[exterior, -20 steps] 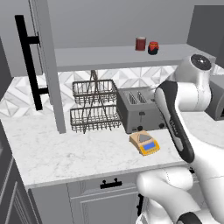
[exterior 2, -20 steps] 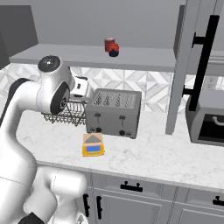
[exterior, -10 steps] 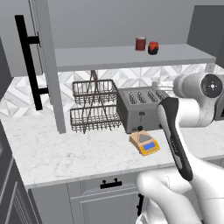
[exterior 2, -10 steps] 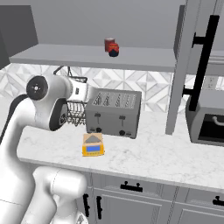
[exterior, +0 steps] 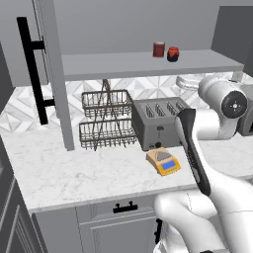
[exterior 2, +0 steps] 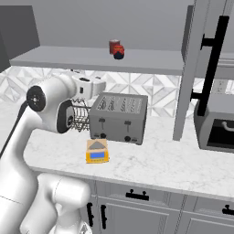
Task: Pick the jam and place it on the digital scale for weighing, and close the cabinet.
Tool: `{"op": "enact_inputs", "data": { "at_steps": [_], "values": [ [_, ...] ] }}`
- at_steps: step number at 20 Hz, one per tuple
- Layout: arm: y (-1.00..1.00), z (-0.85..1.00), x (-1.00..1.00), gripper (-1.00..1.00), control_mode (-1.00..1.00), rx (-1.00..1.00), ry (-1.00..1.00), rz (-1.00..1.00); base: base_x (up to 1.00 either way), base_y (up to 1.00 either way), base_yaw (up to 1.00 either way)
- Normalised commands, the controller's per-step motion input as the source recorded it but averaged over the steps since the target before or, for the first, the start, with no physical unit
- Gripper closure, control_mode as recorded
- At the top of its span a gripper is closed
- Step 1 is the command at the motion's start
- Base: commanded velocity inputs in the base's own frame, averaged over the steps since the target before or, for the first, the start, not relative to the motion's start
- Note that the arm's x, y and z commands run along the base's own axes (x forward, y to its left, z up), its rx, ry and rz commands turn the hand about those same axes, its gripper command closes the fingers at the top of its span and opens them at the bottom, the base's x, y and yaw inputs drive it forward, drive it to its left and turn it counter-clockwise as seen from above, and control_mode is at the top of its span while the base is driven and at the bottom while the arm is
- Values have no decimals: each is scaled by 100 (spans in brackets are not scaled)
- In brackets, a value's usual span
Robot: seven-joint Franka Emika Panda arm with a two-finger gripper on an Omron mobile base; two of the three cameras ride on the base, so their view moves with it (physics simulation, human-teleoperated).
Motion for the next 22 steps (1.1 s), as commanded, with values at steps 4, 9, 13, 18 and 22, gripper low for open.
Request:
{"op": "enact_inputs", "data": {
  "at_steps": [4,9,13,18,22],
  "values": [
    [-10,50,26,-100,-100,6,0,-12,0,0,0],
    [-23,14,27,-100,-100,8,0,-4,0,0,0],
    [-13,2,23,-100,-100,4,0,1,0,0,0],
    [0,-1,9,-100,-100,0,2,1,0,0,0],
    [0,1,4,-100,-100,0,0,0,0,0,0]
  ]
}}
